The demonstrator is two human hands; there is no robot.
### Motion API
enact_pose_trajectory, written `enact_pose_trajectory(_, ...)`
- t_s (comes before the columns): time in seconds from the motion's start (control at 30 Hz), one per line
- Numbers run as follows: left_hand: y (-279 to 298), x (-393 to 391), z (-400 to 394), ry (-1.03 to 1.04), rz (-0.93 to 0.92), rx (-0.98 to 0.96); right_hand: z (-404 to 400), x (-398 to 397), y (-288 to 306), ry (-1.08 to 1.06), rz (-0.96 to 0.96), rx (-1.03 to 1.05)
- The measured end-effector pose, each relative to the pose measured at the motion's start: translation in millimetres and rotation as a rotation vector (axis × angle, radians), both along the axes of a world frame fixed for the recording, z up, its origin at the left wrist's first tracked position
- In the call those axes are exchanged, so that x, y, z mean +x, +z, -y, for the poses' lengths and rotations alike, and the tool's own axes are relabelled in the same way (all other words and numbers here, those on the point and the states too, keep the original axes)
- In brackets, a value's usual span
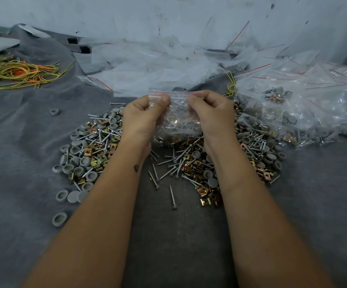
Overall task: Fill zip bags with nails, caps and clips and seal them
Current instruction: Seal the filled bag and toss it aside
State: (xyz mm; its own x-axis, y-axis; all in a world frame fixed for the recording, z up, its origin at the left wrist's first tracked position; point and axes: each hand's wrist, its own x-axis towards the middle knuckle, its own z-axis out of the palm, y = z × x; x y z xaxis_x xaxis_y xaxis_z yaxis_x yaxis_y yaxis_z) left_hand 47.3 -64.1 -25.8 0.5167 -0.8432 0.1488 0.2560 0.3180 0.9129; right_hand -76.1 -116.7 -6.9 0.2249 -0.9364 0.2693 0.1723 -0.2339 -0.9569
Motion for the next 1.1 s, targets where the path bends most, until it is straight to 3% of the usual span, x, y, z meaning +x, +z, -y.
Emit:
enact_pose_trajectory(0.83,1.2,6.3,-5.5,-0.163,0.059,0.037,-0.3,3.1,-6.8,0.117,-0.128,-0.008)
enact_pose_trajectory(1.1,-2.6,8.7,-0.9,-0.094,0.039,0.06,3.4,-2.4,-3.7,0.0,-0.113,0.028)
